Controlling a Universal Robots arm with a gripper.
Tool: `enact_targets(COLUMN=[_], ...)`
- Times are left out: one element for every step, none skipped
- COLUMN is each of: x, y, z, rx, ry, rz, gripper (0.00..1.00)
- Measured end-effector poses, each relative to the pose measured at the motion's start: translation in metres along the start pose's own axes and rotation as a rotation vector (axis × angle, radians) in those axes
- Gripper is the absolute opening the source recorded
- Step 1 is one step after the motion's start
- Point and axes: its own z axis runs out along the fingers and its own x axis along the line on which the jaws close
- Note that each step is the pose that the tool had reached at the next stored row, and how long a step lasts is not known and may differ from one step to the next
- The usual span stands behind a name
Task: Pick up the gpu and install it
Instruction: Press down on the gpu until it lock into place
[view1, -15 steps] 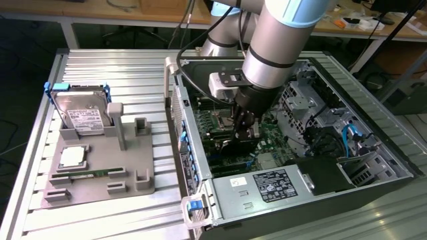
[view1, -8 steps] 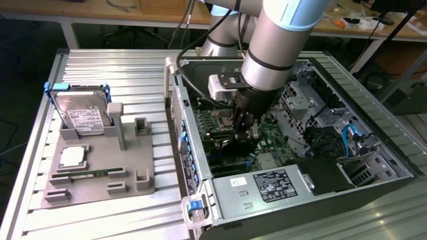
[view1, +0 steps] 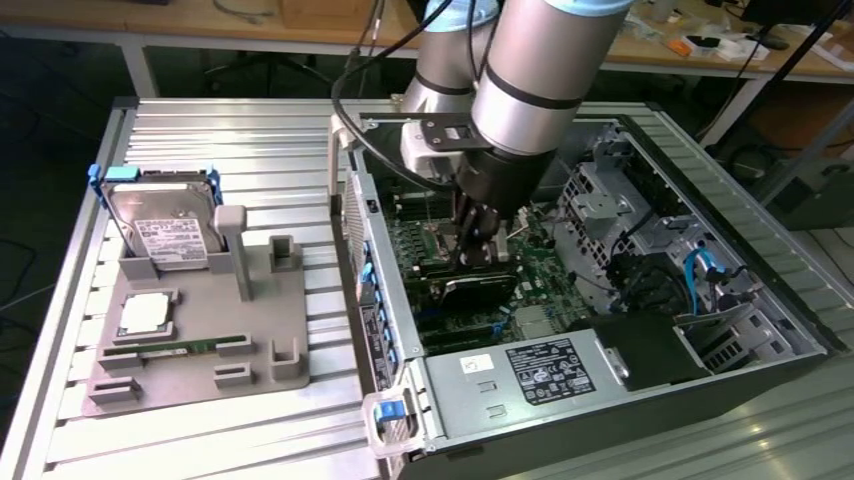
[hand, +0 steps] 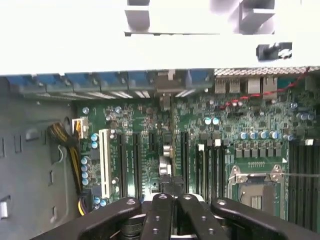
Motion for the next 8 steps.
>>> enact_targets(x=[0.0, 0.0, 0.0, 0.0, 0.0, 0.0, 0.0, 0.0], y=[0.002, 0.0041, 0.0062, 0.0086, 0.0122, 0.0149, 0.0172, 0.0198], z=[-0.0007, -0.0011, -0.0012, -0.0014, -0.0016, -0.0015, -0.0015, -0.0017], rx=[-0.0004, -0.0008, -0.001, -0.0014, -0.0022, -0.0024, -0.0029, -0.0041], ry=[0.0001, 0.0002, 0.0002, 0.0002, 0.0002, 0.0002, 0.0001, 0.0003], rz=[0.0, 0.0, 0.0, 0.0, 0.0, 0.0, 0.0, 0.0], gripper=[0.11, 0.11, 0.11, 0.11, 0.11, 0.11, 0.11, 0.11])
